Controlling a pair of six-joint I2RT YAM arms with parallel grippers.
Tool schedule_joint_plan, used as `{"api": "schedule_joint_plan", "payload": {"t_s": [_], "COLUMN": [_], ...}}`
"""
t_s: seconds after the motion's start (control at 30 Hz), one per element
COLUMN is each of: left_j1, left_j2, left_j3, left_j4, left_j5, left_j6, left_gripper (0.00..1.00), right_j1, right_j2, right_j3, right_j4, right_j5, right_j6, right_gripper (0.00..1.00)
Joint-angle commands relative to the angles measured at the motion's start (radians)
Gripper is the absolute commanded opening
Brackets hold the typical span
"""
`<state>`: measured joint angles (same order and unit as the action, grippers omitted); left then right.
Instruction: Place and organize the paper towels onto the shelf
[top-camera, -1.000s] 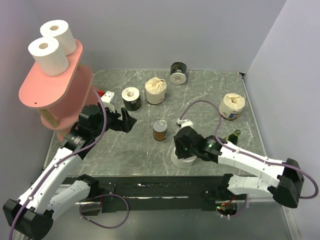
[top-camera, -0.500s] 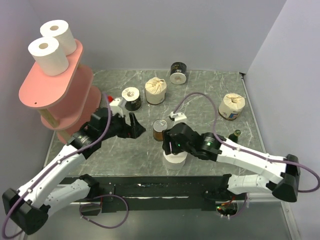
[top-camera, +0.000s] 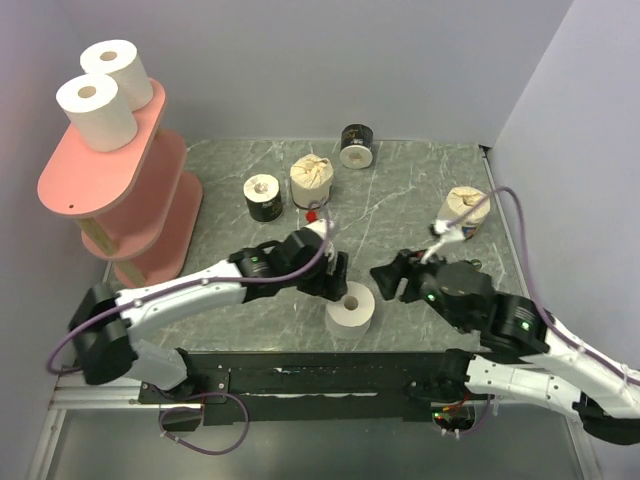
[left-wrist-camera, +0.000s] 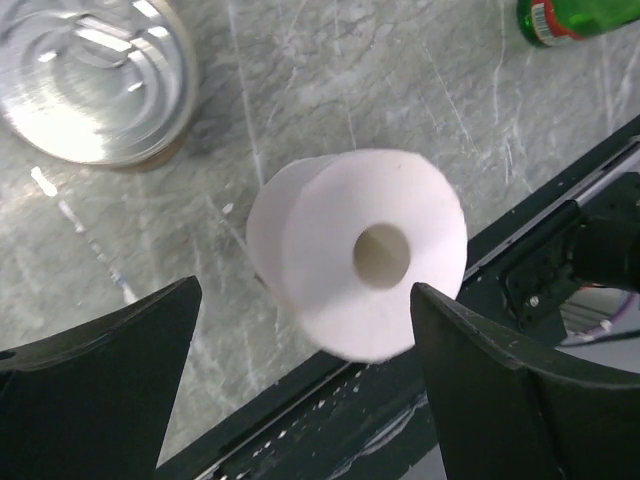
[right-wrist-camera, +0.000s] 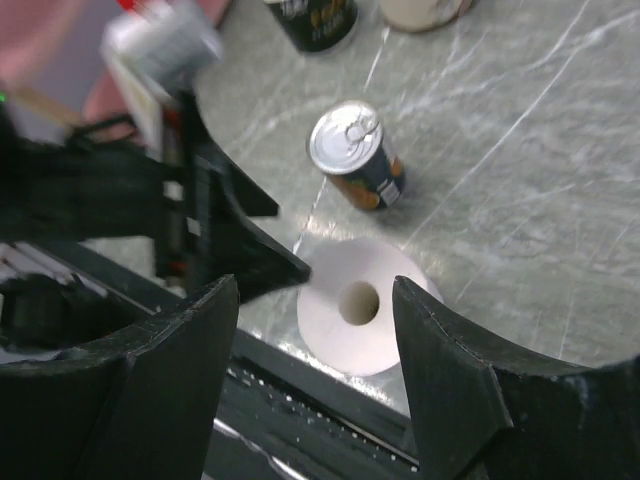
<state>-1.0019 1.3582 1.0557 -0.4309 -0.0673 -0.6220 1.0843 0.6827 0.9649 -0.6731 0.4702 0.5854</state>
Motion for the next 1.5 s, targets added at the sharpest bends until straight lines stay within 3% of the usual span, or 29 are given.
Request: {"api": "schedule_joint_plan", "payload": {"t_s": [0.0,0.27,0.73,0.83,0.9,0.93,1.23,1.47], "left_j1": [-0.062,-0.081,-0.095,-0.096,-0.096,-0.096,-0.098,-0.093], "left_j2": [0.103,0.217,0.260,0.271,0.271,0.268,0.201,0.030], "left_j3": [0.118,0.165,0.136,0.135,0.136,0.136,0.142,0.156], "left_j4": [0.001,-0.041,-0.037,-0.040,-0.048,-0.051,-0.140,-0.293], "left_j5": [-0.095,-0.123,-0.095,-0.097,-0.103,-0.103,-0.120,-0.234], "left_j6": [0.002,0.005,0.008,0.007,0.004,0.002,-0.019,-0.047], "left_gripper": [0.92,0.88,0.79,0.76,0.67,0.60,0.43,0.41], "right_j1": [0.008,0.009,0.008,0.008,0.008,0.009,0.008,0.009], "right_j2": [-0.129,-0.193,-0.184,-0.180,-0.180,-0.178,-0.198,-0.209], "right_j3": [-0.046,-0.049,-0.049,-0.054,-0.054,-0.055,-0.060,-0.066], "right_j4": [0.015,-0.036,-0.031,-0.028,-0.029,-0.029,-0.034,-0.037], "right_j5": [0.119,0.171,0.188,0.186,0.186,0.186,0.197,0.193], "right_j6": [0.002,0.013,0.007,0.007,0.008,0.008,0.008,0.013], "right_gripper": [0.70,0.70,0.70,0.71,0.71,0.71,0.71,0.71]}}
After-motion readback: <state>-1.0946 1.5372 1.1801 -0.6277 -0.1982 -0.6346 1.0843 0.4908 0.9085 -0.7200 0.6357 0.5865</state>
